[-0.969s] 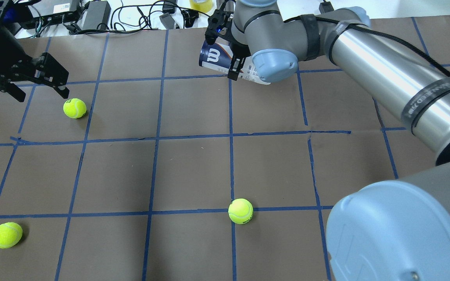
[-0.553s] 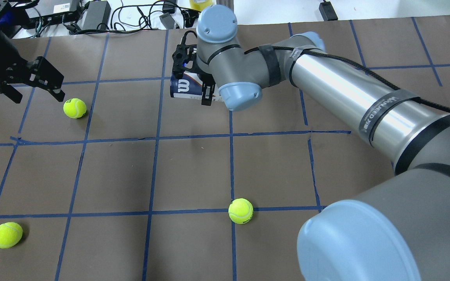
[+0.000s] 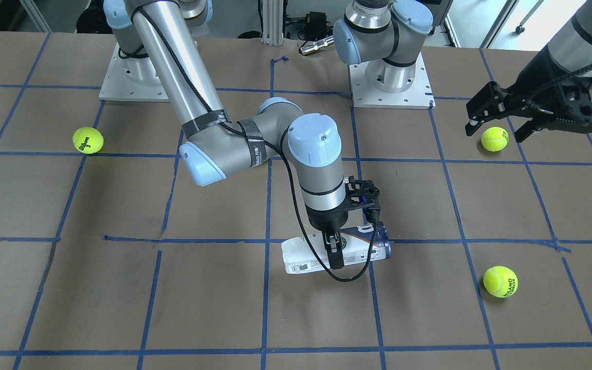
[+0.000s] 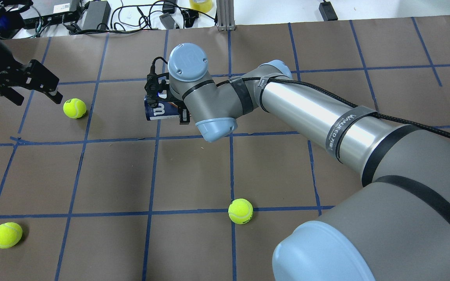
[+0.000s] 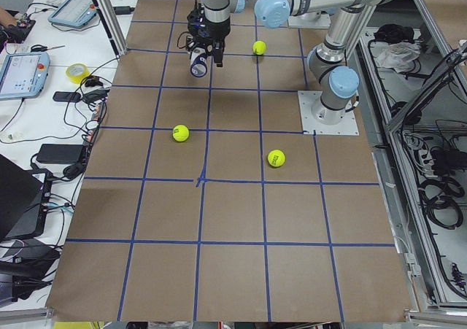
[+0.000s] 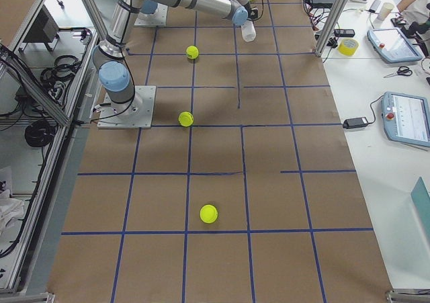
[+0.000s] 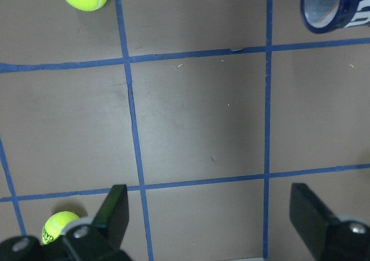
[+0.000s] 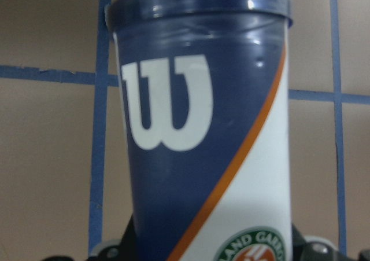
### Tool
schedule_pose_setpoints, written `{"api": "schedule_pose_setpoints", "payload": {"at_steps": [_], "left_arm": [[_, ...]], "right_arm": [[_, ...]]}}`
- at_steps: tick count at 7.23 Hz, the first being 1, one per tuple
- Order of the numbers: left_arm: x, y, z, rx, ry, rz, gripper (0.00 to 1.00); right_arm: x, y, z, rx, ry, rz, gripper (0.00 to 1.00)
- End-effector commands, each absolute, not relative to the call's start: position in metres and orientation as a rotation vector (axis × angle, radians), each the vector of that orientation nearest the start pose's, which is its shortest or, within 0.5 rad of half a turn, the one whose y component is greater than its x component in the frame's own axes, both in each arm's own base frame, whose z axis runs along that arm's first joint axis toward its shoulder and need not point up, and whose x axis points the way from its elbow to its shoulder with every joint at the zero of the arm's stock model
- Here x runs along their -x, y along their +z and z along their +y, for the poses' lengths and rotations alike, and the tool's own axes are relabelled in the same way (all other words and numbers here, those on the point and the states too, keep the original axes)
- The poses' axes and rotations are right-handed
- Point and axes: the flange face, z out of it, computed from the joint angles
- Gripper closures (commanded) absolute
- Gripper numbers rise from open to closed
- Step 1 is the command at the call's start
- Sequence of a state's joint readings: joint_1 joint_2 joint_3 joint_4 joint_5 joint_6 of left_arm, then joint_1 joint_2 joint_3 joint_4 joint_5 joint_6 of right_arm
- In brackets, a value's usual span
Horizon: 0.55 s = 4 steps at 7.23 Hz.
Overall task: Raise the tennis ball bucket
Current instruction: 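Carry the can toward the left arm and tip it onto its side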
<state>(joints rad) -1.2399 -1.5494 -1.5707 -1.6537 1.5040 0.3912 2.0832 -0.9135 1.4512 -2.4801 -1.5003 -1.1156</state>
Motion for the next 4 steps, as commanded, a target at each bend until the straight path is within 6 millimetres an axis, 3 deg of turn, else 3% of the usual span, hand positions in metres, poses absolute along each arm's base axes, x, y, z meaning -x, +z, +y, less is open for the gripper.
{"api": "schedule_pose_setpoints", "payload": {"at_steps": [1, 4], "left_arm": [[-0.0212, 0.4871, -0.4991, -0.100, 0.053, 3.249, 0.00], [-0.0176, 0.4853, -0.5013, -0.098, 0.036, 3.289, 0.00]], "right_arm": [[-0.4794, 0.2296, -0.5589, 2.314, -0.591, 2.122, 0.17], [-0.4755, 0.2219, -0.5548, 2.267, -0.562, 2.194, 0.16]]}}
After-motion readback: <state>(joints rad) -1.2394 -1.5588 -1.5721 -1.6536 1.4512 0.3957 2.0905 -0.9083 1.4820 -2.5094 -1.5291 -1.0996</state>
